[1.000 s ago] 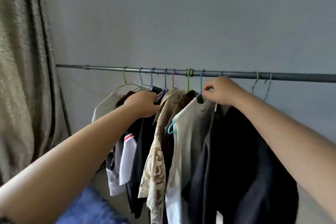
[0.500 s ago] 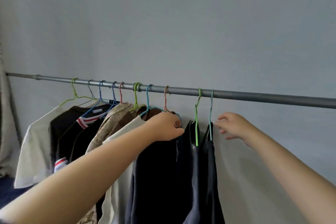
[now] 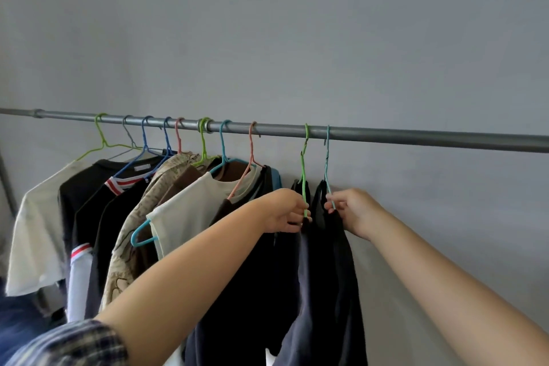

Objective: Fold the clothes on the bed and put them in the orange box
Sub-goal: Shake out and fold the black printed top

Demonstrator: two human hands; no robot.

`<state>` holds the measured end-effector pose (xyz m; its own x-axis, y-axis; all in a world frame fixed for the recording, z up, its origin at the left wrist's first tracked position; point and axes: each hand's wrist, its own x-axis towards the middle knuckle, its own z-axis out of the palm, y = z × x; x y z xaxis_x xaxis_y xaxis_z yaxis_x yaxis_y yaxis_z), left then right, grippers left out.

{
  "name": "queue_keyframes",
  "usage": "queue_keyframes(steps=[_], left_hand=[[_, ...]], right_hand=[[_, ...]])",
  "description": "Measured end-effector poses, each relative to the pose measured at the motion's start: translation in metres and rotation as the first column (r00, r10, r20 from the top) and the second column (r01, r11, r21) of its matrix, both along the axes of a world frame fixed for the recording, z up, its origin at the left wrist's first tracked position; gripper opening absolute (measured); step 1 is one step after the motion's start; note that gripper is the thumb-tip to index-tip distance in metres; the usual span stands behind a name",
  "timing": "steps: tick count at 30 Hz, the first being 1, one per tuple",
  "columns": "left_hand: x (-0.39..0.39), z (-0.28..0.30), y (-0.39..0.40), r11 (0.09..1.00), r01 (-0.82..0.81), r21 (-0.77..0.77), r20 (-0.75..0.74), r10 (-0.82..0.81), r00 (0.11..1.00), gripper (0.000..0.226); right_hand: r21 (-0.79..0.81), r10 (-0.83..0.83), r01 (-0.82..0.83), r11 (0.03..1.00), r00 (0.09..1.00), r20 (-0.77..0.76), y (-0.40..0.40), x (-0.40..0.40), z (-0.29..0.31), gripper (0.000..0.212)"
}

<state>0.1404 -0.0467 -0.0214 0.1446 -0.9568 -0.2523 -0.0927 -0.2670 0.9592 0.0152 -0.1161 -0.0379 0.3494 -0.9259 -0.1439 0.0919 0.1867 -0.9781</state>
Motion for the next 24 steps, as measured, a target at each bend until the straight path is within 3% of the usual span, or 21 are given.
queue_keyframes(steps=[3,5,7,8,11,16,20,24], left_hand=[[0.004,-0.009,-0.006,0.999,-0.026,-0.035,-0.038,0.025,0.999,0.02],[0.01,-0.012,-0.011,0.993,-0.073,-0.089,0.157,0.086,0.984,0.009],[0.016,-0.013,-0.013,0.982,-0.101,-0.161,0.411,0.159,0.897,0.016],[0.02,-0.012,-0.013,0.975,-0.122,-0.184,0.454,0.195,0.87,0.02],[0.028,0.009,-0.013,0.942,-0.163,-0.292,0.475,0.291,0.831,0.025],[0.024,0.078,0.006,0.899,-0.133,-0.417,0.398,0.312,0.863,0.024],[0.035,0.089,0.029,0.907,-0.198,-0.371,0.398,0.348,0.849,0.022],[0.059,0.06,0.056,0.939,-0.273,-0.208,0.488,0.341,0.804,0.026]], right_hand=[[-0.084,-0.097,0.089,0.993,0.99,-0.099,-0.006,-0.004,0.003,0.027],[-0.182,-0.14,0.106,0.978,0.972,-0.186,-0.009,-0.007,0.004,0.03],[-0.234,-0.162,0.104,0.967,0.956,-0.246,-0.01,-0.008,0.005,0.031],[-0.257,-0.173,0.104,0.961,0.95,-0.261,-0.011,-0.008,0.007,0.032],[-0.345,-0.176,0.075,0.936,0.947,-0.27,-0.008,-0.008,0.028,0.036],[-0.432,-0.094,0.001,0.902,0.977,-0.194,0.009,-0.016,0.083,0.026],[-0.431,0.004,-0.07,0.899,0.988,-0.153,0.024,-0.016,0.09,0.023],[-0.351,0.034,-0.091,0.932,0.986,-0.166,0.044,0.012,0.061,0.025]])
